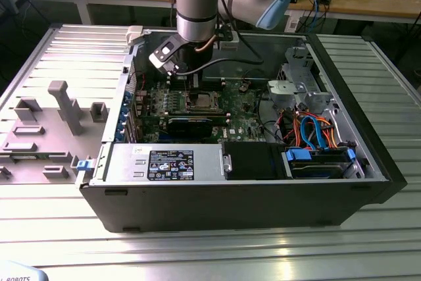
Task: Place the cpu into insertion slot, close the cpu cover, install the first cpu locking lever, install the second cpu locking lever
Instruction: 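Close the cpu cover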
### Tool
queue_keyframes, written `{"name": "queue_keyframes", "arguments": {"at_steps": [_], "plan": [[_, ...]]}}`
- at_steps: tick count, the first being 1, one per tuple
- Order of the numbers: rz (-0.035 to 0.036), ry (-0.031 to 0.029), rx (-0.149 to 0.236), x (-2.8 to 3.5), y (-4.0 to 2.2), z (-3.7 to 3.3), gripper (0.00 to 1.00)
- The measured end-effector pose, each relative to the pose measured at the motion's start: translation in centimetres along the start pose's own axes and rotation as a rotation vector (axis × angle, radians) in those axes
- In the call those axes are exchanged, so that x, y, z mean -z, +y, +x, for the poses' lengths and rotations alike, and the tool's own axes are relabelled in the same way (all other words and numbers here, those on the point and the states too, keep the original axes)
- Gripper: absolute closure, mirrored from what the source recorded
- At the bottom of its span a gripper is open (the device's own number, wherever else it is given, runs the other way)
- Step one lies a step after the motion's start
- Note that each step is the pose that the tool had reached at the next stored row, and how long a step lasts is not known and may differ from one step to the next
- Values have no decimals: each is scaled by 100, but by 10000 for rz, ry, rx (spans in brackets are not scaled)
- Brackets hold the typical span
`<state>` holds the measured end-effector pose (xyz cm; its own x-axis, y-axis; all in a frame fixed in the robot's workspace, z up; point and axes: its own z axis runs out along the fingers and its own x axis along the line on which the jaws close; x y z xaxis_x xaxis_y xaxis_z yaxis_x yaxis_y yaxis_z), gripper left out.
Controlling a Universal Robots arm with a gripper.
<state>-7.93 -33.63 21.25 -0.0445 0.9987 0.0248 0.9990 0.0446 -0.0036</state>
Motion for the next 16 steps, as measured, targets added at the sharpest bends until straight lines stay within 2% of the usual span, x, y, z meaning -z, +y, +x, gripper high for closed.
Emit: {"name": "queue_keyframes", "arguments": {"at_steps": [7, 8, 11, 14, 16], "plan": [[2, -7, 3, -49, -36, 0, 89], [3, -25, 1, -50, -36, 0, 89], [13, -154, 1, -71, -37, -1, 89], [5, -154, 0, -67, -36, 1, 89], [-4, -157, 0, -38, -36, 1, 89]]}}
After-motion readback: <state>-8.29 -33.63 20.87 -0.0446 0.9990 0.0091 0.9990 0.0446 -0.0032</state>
